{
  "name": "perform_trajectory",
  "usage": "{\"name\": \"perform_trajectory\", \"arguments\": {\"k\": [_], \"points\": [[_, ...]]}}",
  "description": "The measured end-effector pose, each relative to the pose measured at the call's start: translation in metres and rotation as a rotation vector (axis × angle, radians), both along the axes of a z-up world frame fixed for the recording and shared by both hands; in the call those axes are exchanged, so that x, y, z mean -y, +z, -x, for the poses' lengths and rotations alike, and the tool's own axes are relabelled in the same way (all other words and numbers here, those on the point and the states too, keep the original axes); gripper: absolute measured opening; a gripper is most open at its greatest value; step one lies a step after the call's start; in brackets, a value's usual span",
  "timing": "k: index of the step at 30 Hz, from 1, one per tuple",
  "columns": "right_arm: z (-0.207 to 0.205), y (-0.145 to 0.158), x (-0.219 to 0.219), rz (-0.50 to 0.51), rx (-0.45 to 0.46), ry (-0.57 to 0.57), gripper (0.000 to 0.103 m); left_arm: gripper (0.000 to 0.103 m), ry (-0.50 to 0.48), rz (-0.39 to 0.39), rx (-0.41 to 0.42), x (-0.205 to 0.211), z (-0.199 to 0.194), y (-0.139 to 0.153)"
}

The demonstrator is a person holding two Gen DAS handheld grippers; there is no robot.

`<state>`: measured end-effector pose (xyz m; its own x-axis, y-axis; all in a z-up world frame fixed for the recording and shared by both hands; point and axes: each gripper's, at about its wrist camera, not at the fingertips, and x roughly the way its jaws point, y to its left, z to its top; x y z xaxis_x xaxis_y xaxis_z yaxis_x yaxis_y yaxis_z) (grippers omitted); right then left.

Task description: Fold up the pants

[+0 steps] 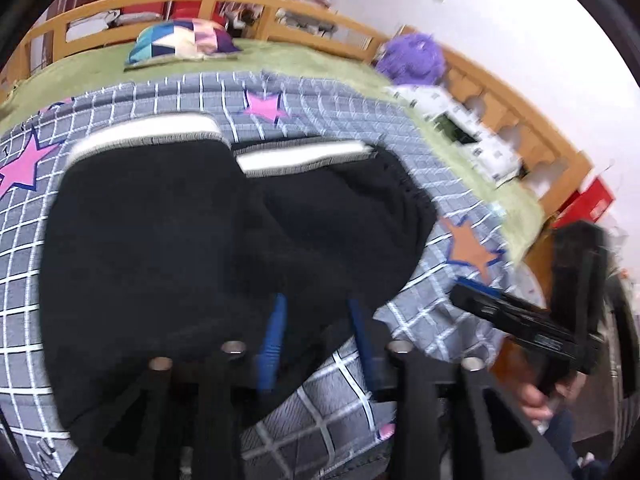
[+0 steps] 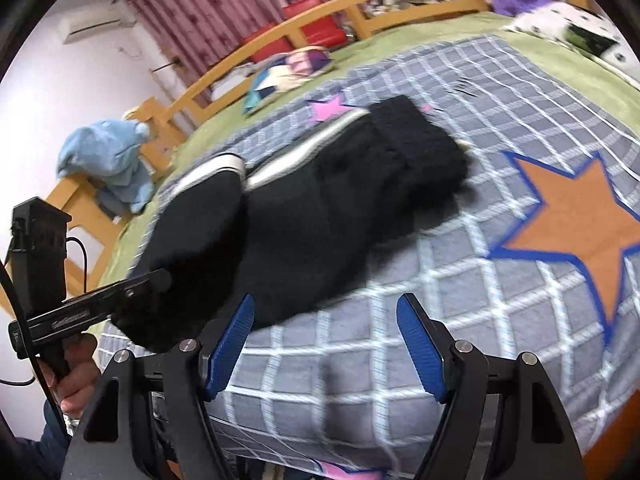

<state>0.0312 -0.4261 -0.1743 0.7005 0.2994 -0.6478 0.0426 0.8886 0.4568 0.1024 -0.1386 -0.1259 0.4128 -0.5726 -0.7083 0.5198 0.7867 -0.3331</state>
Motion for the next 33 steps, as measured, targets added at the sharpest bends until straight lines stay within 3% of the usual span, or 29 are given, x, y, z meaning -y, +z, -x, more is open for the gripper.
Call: {"name": "perform_trajectory", "arguments": {"k": [4,7,11,12,13,15,18,22,26,30,33], "points": [[-0.028,0.006,-0.033,-0.041,0.032,0.085,0.074,0.059,0.065,0.038,0.059,-0.048,0.02,0.021],[-0.055,0.003,-0.06,-0.089,0.035,0.146,0.074,0.06,0.143,-0.009,0.09,-0.077,0.03,0.028],[-0.093,-0.022,-0.093,-0.14,-0.053,0.186,0.073,0.06,0.239,-0.004,0.033,-0.113,0.033,0.026],[-0.101,-0.032,-0.101,-0.162,-0.081,0.184,0.064,0.06,0.282,-0.035,0.038,-0.121,0.036,0.026],[-0.106,-0.039,-0.108,-0.178,-0.106,0.18,0.045,0.06,0.308,-0.055,0.044,-0.124,0.036,0.026],[-0.113,-0.045,-0.123,-0.157,-0.123,0.173,0.028,0.06,0.346,-0.082,0.04,-0.133,0.036,0.028],[-0.109,-0.024,-0.128,-0.113,-0.058,0.179,0.019,0.06,0.379,-0.075,0.02,-0.145,0.036,0.031],[-0.102,0.035,-0.121,0.005,0.071,0.192,0.017,0.06,0.4,-0.041,-0.016,-0.146,0.03,0.035],[-0.102,0.075,-0.087,0.115,0.129,0.177,0.017,0.06,0.367,-0.033,-0.04,-0.125,0.025,0.036],[-0.088,0.088,-0.024,0.192,0.144,0.081,0.017,0.06,0.323,-0.042,-0.036,-0.101,0.022,0.036],[-0.082,0.07,0.023,0.248,0.078,-0.009,0.017,0.06,0.272,-0.037,-0.055,-0.078,0.014,0.03]]}}
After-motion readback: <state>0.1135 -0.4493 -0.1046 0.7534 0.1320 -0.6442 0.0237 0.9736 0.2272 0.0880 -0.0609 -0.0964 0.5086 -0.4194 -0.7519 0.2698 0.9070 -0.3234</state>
